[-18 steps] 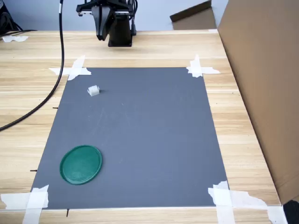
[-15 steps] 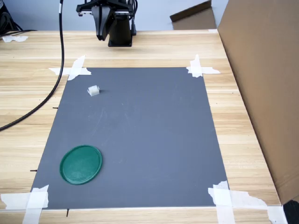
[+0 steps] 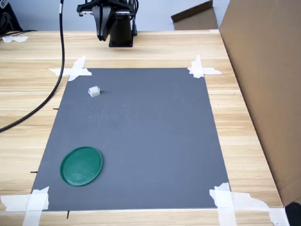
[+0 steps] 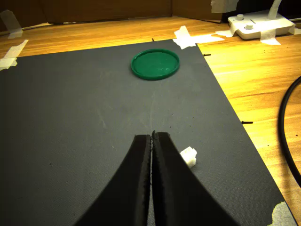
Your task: Grasp a white terminal and put it in the green lid.
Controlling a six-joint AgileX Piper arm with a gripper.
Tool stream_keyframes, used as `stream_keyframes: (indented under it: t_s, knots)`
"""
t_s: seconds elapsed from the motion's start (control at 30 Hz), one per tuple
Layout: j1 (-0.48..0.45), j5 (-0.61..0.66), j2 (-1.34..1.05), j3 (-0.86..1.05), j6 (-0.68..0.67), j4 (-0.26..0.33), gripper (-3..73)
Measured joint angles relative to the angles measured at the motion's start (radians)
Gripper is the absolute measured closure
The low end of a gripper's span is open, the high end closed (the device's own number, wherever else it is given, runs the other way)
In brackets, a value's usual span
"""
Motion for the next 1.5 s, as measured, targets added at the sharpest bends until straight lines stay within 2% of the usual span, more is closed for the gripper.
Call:
stream_keyframes:
  t_s: [0.97, 1.2, 1.5]
  knots:
    - [0.0, -0.026, 0.01, 0.0, 0.0, 0.003, 72.2]
    - [0.0, -0.009, 0.201, -0.06, -0.01, 0.003, 72.2]
    - [0.0, 0.051, 0.473, -0.176, -0.283, 0.002, 72.2]
